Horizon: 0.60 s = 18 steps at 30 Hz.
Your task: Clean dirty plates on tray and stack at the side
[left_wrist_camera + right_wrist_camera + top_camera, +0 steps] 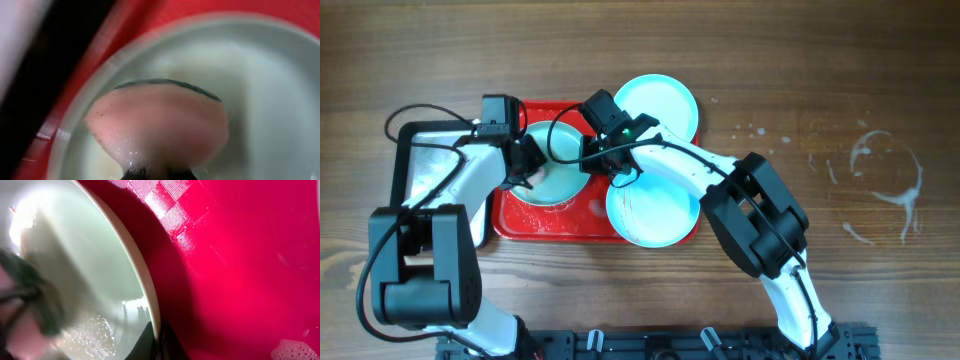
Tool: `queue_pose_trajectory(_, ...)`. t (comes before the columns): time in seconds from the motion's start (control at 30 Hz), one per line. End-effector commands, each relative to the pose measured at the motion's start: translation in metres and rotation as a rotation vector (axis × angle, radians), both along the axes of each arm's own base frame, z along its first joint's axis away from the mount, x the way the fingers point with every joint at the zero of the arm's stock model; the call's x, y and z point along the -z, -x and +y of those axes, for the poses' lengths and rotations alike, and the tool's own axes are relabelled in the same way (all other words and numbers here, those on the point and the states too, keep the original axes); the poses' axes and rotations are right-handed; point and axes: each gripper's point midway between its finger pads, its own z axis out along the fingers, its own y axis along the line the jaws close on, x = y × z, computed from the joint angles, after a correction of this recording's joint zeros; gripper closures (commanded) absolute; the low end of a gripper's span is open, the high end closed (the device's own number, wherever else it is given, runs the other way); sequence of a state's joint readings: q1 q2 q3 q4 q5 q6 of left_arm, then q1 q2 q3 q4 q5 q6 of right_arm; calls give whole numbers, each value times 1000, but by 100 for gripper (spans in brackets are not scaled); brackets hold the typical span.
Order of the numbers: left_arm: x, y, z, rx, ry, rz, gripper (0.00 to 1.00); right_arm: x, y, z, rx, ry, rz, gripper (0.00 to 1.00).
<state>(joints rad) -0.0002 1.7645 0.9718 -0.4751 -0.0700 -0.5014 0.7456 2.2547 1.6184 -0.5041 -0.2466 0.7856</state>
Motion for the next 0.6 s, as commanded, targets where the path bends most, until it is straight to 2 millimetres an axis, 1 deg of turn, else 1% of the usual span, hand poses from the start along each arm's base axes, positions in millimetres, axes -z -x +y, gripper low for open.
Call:
queue_pose_trajectory(0.0, 17, 23, 57, -115, -324, 87, 96, 32, 20, -7, -19, 58, 74, 96)
queue_pose_trajectory(0.03, 15, 19, 57, -115, -333, 73, 96, 32, 20, -7, -19, 58, 74, 96)
queue_pose_trajectory(0.07, 12, 11, 54, -113, -332, 44, 96, 32, 21, -7, -19, 58, 74, 96)
queue_pose_trajectory(0.1, 11, 3, 49, -99, -318, 15, 96, 32, 21, -7, -21, 58, 73, 96)
queue_pose_trajectory(0.13, 13, -2, 40, -57, -284, 0, 96, 32, 20, -7, -22, 58, 73, 96)
queue_pose_trajectory(0.17, 15, -11, 18, 38, -206, -22, 96, 32, 20, -7, -22, 58, 72, 96)
queue_pose_trajectory(0.27, 18, -21, -30, 221, -28, -61, 96, 32, 20, -7, -25, 59, 71, 96)
queue_pose_trajectory(0.37, 15, -19, -73, 433, 93, -84, 96, 32, 20, -7, -34, 59, 67, 96)
queue_pose_trajectory(0.4, 15, -18, -81, 474, 120, -88, 96, 32, 20, -7, -35, 60, 66, 96)
queue_pose_trajectory(0.43, 12, -15, -95, 542, 183, -100, 96, 32, 20, -7, -35, 60, 66, 96)
queue_pose_trajectory(0.47, 10, -13, -104, 580, 227, -109, 96, 32, 20, -7, -35, 59, 66, 96)
queue_pose_trajectory(0.57, 6, -9, -115, 603, 291, -115, 96, 32, 20, -7, -36, 60, 66, 96)
